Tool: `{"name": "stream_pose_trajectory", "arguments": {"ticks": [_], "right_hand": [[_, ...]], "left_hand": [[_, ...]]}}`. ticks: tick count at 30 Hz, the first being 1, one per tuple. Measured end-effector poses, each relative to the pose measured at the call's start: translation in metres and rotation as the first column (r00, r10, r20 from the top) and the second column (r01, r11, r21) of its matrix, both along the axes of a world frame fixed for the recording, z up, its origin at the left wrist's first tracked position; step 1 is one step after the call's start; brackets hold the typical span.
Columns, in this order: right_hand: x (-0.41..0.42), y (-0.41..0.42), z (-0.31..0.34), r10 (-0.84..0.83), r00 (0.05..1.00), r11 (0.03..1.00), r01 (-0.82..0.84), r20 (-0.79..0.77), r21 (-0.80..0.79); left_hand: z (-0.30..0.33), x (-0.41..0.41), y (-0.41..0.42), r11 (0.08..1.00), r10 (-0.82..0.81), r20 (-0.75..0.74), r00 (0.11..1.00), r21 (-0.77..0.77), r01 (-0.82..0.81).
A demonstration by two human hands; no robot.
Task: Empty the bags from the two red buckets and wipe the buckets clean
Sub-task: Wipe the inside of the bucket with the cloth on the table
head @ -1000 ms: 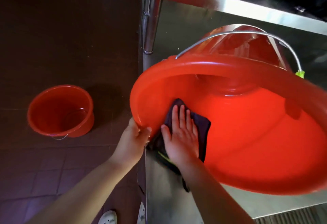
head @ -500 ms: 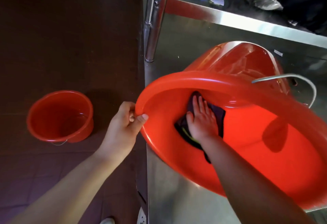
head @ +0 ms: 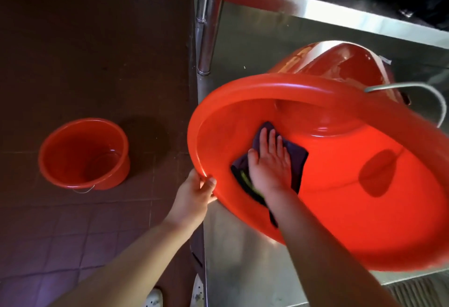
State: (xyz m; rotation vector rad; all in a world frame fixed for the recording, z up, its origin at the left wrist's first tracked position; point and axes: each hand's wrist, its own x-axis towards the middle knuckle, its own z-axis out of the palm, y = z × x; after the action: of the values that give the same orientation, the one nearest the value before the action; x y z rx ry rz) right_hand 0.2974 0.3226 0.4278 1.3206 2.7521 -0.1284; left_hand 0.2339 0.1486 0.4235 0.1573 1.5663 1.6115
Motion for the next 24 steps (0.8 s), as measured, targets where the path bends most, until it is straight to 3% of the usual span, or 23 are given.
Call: {"name": "stream_pose_trajectory", "arguments": {"ticks": [5, 9, 12, 19, 22, 24], "right_hand": [[0.038, -0.095, 0.008, 0.192, 0.980, 0.979, -0.195, -0.046, -0.064], [0.037, -0.087, 0.012, 0.280, 0.957, 0.956, -0.285, -0.078, -0.074], [0.016, -0.055, 0.009, 0.220, 0.971, 0.972, -0.226, -0.096, -0.063], [-0.016, 0.051, 0.002, 0.093, 0.996, 0.994, -0.092, 0.008, -0.058], [-0.020, 0.068, -0.002, 0.039, 0.999, 0.998, -0.039, 0.010, -0.052], [-0.023, 0.069, -0.003, 0.026, 1.000, 0.998, -0.026, 0.010, -0.051]], "left_hand": [[-0.004, 0.000, -0.005, 0.993, 0.046, -0.127, 0.991, -0.099, -0.058], [0.004, -0.005, -0.011, 0.994, 0.000, -0.235, 0.972, -0.104, -0.025], [0.020, -0.014, -0.011, 0.988, -0.069, -0.410, 0.910, -0.155, 0.005], [0.058, -0.041, -0.024, 0.979, -0.145, -0.591, 0.794, -0.202, 0.029], [0.055, -0.035, -0.023, 0.997, -0.028, -0.531, 0.847, -0.081, -0.018], [0.045, -0.025, -0.022, 0.999, -0.020, -0.393, 0.919, -0.052, -0.001]]}}
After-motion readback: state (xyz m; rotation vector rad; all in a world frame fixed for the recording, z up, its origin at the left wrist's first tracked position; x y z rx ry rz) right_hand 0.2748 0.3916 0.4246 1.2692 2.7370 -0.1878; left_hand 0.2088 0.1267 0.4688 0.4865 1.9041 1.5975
